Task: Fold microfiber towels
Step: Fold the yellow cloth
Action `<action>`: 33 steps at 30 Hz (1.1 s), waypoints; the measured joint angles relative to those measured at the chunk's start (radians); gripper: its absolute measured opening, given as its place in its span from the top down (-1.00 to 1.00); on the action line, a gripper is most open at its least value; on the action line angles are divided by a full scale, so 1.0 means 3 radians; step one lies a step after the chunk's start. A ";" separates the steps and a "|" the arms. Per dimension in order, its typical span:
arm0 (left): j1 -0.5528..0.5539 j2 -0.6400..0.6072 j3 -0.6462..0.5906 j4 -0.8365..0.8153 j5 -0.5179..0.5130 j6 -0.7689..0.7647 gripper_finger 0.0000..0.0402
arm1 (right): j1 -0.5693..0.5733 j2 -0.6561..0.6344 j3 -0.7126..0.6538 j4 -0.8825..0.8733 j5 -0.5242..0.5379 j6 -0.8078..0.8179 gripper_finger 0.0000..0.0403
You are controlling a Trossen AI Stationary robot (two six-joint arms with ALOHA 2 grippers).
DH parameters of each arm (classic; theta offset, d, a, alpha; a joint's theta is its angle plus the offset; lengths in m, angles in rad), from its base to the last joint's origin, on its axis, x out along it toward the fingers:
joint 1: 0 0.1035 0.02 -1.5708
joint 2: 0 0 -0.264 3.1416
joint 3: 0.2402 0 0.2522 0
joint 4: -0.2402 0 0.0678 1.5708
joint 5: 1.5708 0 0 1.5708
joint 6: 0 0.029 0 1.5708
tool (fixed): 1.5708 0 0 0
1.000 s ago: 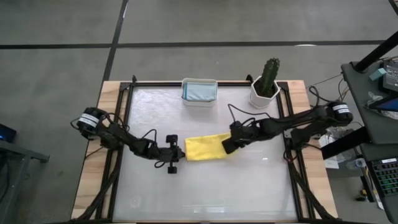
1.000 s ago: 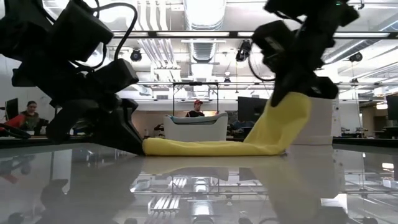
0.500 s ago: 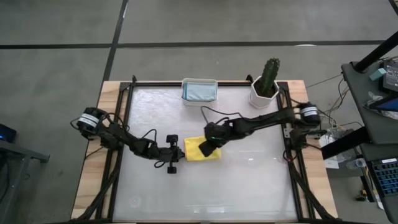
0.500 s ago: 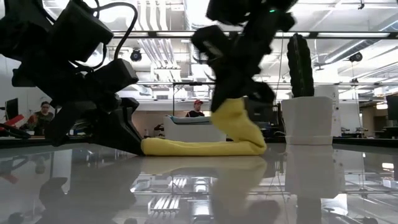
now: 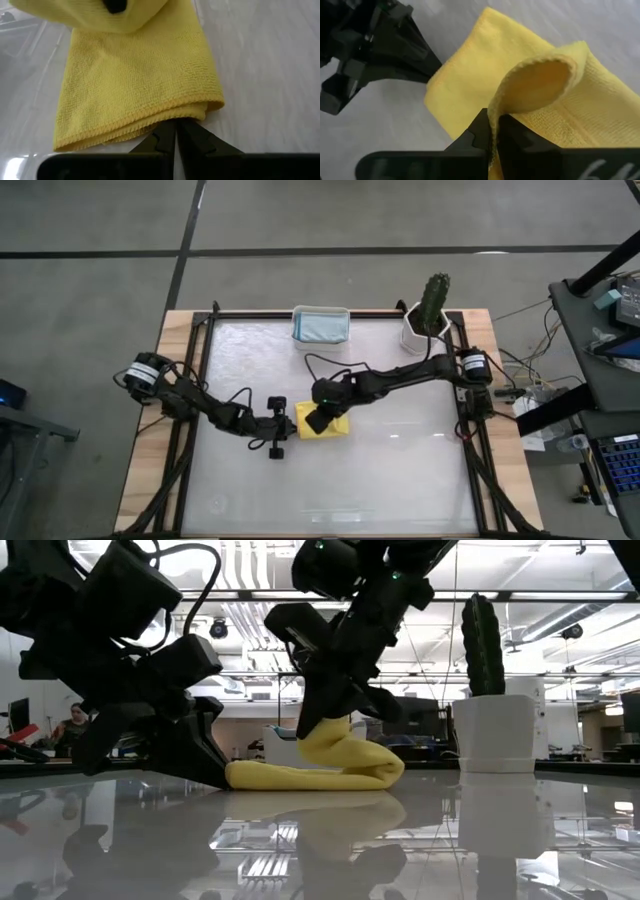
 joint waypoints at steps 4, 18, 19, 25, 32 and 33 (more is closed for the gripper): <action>0.0000 0.0000 0.0000 0.0000 -0.0001 0.0000 0.98 | -0.0003 0.0000 -0.0007 0.0082 0.0034 -0.0036 0.94; 0.0000 0.0000 0.0000 0.0000 -0.0005 0.0000 0.98 | 0.0000 0.0013 -0.0032 0.0275 0.0055 -0.0077 0.51; 0.0000 0.0000 0.0000 0.0000 -0.0005 0.0000 0.98 | 0.0001 0.0013 -0.0032 0.0329 0.0055 -0.0090 0.44; 0.0000 0.0000 0.0000 0.0000 -0.0005 -0.0001 0.98 | 0.0034 0.0013 -0.0013 0.0654 -0.0009 -0.0182 0.11; 0.0000 0.0000 0.0000 0.0000 -0.0005 -0.0001 0.98 | 0.0156 0.0012 0.0003 0.0810 -0.0095 -0.0694 -0.03; 0.0000 0.0000 0.0000 0.0000 -0.0005 -0.0001 0.98 | 0.0180 0.0003 0.0006 0.0792 -0.0098 -0.0780 -0.03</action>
